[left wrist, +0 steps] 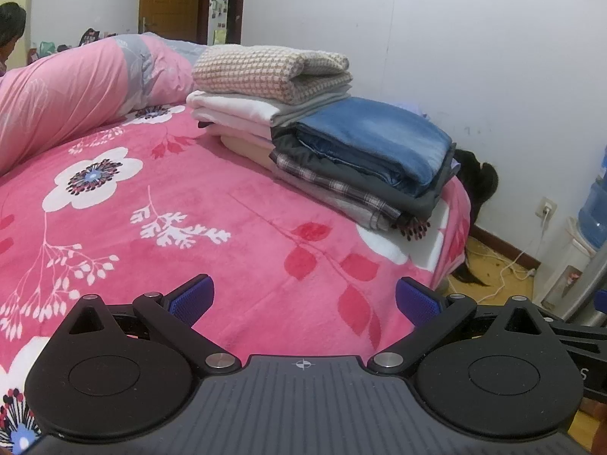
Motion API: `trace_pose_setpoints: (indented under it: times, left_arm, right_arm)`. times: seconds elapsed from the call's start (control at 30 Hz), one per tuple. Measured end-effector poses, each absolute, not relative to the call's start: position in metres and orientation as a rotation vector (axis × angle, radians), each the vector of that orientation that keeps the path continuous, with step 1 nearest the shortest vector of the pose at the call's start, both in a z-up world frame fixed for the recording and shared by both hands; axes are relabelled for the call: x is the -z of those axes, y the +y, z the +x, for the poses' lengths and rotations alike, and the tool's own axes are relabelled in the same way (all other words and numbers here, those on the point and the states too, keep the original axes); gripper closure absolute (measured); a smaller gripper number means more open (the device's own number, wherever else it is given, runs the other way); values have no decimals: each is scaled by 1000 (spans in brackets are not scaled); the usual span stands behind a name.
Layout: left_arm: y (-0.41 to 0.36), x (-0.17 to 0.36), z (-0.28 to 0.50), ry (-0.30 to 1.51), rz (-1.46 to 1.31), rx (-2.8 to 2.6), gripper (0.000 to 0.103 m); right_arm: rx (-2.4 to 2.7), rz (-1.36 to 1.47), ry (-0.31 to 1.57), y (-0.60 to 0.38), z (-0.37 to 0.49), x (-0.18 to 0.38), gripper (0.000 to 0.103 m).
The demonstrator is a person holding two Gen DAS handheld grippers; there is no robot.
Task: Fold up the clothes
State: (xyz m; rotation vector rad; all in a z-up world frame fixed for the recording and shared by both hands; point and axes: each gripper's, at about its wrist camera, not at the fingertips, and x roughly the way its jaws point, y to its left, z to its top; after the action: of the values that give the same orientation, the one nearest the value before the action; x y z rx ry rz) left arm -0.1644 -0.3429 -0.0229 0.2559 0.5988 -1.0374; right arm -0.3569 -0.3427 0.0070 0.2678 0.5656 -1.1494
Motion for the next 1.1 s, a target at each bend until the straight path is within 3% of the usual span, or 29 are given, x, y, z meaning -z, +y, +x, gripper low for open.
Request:
trace_pose_setpoints:
  times: [1.1]
  left_arm:
    - [-341,21,-162,601,249,1038,0]
  right_arm:
    - [1141,256,568,-341,-355,-8,0]
